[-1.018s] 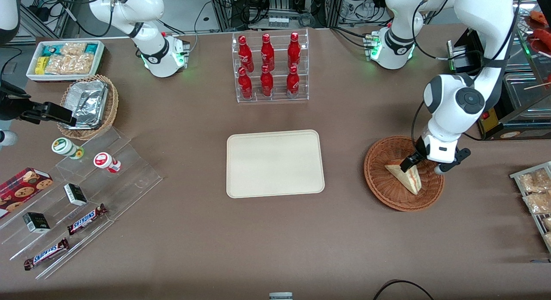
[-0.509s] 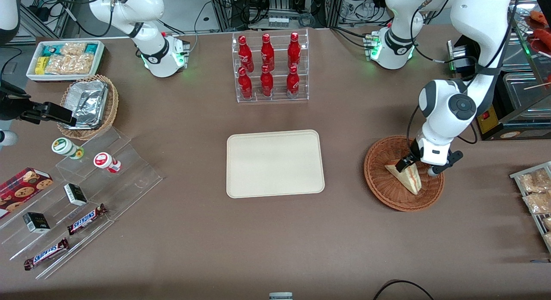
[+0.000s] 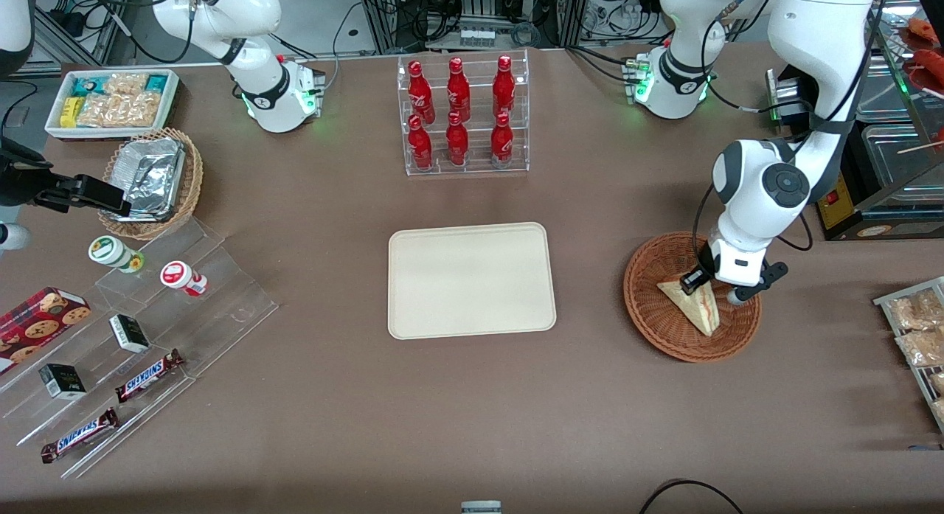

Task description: Place sandwich from basket to tray

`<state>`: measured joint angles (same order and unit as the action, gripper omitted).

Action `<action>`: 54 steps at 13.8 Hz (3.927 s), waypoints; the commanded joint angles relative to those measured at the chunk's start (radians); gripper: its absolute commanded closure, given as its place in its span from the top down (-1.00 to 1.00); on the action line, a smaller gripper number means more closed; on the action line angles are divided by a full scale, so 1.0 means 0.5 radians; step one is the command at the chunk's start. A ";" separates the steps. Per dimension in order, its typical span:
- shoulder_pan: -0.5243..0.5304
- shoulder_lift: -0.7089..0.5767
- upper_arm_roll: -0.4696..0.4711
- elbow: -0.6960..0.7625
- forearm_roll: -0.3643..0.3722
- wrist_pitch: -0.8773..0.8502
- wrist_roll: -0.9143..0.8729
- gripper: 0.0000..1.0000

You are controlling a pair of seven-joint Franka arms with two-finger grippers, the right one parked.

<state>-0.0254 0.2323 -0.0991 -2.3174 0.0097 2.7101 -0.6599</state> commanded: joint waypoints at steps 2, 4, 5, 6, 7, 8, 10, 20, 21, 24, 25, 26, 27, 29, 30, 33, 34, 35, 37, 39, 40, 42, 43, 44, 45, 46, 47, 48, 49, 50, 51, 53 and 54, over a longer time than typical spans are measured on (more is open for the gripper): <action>-0.062 -0.133 -0.001 0.268 0.011 -0.509 -0.030 -1.00; -0.148 -0.115 0.002 0.538 0.014 -0.857 -0.036 -1.00; -0.191 -0.112 0.002 0.630 0.023 -0.955 -0.036 -1.00; -0.249 -0.106 -0.001 0.701 0.054 -1.026 -0.027 -1.00; -0.307 -0.069 -0.001 0.778 0.082 -1.075 -0.030 -1.00; -0.393 -0.038 -0.001 0.842 0.097 -1.131 -0.030 -1.00; -0.553 0.078 -0.001 0.974 0.167 -1.153 -0.067 -1.00; -1.231 0.639 0.002 1.462 0.183 -1.140 -0.241 -1.00; -1.280 0.719 0.002 1.539 0.186 -1.140 -0.290 -1.00; -1.369 0.857 0.002 1.646 0.180 -1.140 -0.355 -1.00; -1.403 0.882 0.005 1.662 0.180 -1.140 -0.374 -1.00; -1.425 0.907 0.005 1.674 0.180 -1.137 -0.377 -1.00; -1.434 0.934 0.005 1.693 0.180 -1.134 -0.377 -1.00; -1.471 0.959 0.005 1.711 0.180 -1.131 -0.377 -1.00; -1.471 0.992 0.005 1.732 0.180 -1.128 -0.377 -1.00; -1.480 1.063 0.008 1.769 0.183 -1.088 -0.380 -1.00; -1.480 1.066 0.008 1.766 0.183 -1.085 -0.380 -1.00; -1.480 1.082 0.008 1.769 0.183 -1.082 -0.380 -0.68; -1.480 1.082 0.008 1.769 0.186 -1.073 -0.374 0.99; -1.474 1.051 0.008 1.775 0.180 -1.079 -0.377 1.00; -1.474 1.015 0.011 1.776 0.183 -1.082 -0.377 1.00; -1.450 0.901 0.029 1.772 0.168 -1.109 -0.380 1.00; -1.413 0.825 0.029 1.766 0.153 -1.137 -0.383 1.00; -1.388 0.745 0.026 1.763 0.149 -1.189 -0.386 1.00; -1.379 0.674 0.029 1.766 0.149 -1.274 -0.398 1.00; -1.336 0.592 0.029 1.763 0.152 -1.385 -0.404 1.00; -1.290 0.506 0.029 1.754 0.155 -1.513 -0.386 1.00; -1.256 0.411 0.029 1.751 0.155 -1.654 -0.365 1.00; -1.195 0.325 0.026 1.748 0.155 -1.774 -0.355 1.00; -1.140 0.233 0.026 1.745 0.152 -1.870 -0.319 1.00; -1.091 0.153 0.026 1.730 0.149 -1.937 -0.258 1.00; -0.959 -0.025 0.026 1.632 0.149 -2.039 -0.065 1.00; -0.901 -0.111 0.026 1.565 0.149 -2.054 0.015 1.00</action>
<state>-0.5293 0.2807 -0.0773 -1.4302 0.0864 1.6907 -0.7248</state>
